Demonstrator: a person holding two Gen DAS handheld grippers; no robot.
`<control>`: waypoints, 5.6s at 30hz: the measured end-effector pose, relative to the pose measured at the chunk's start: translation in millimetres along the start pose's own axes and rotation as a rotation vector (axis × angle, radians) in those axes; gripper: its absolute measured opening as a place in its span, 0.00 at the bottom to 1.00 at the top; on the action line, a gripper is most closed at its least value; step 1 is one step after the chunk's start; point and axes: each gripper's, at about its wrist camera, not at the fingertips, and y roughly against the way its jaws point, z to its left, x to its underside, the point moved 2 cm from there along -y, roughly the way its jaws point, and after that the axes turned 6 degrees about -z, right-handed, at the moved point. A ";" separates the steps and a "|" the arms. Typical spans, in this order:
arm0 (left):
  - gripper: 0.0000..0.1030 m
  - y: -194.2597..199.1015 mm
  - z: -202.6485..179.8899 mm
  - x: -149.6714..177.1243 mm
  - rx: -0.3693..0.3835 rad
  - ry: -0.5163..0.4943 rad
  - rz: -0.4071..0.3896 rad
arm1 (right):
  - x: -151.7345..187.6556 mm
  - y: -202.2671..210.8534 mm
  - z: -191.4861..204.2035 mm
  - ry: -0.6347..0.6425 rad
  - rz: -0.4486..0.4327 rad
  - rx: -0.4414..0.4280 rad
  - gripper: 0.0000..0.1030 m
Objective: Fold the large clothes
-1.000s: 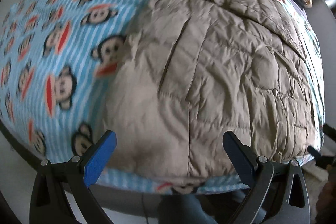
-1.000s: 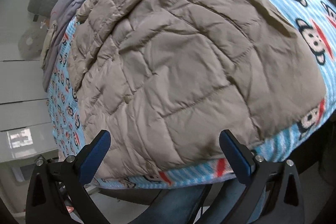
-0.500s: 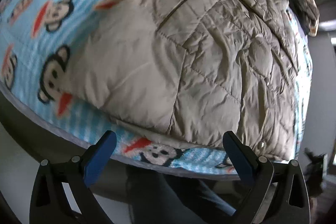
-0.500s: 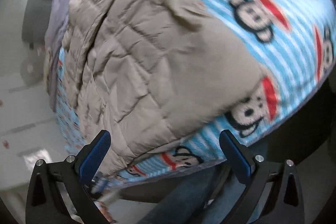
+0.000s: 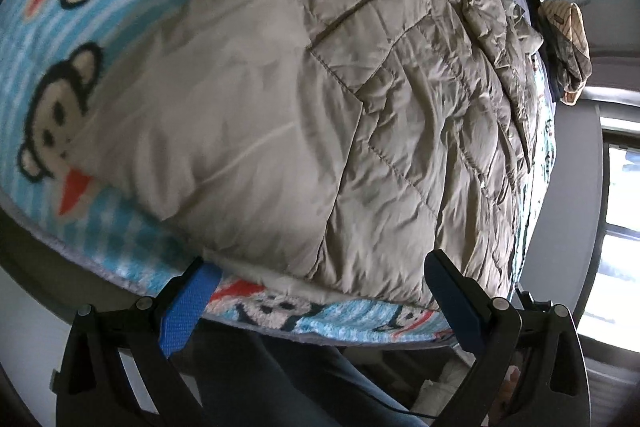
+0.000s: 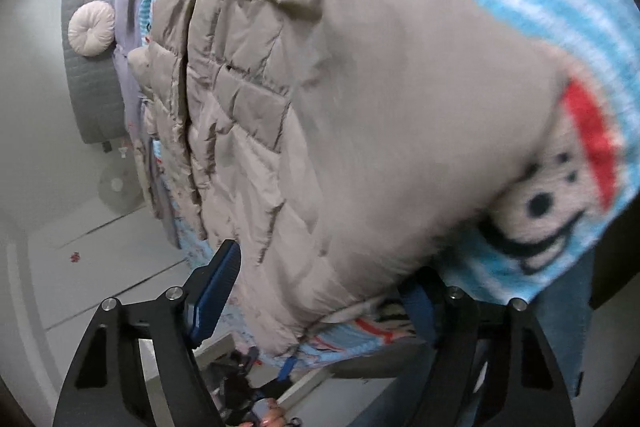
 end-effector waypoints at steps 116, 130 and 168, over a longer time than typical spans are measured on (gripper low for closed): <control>0.51 -87.8 -194.5 -396.3 -0.547 -0.403 -0.446 | -263.0 -150.9 308.6 0.832 -0.377 0.502 0.05; 0.65 -52.9 -207.4 -369.5 -0.582 -0.399 -0.421 | -258.3 -123.7 300.8 0.721 -0.324 0.480 0.10; 0.99 -34.6 -193.1 -148.7 -0.496 -0.529 -0.219 | -46.0 -86.2 173.6 0.566 -0.054 0.325 1.00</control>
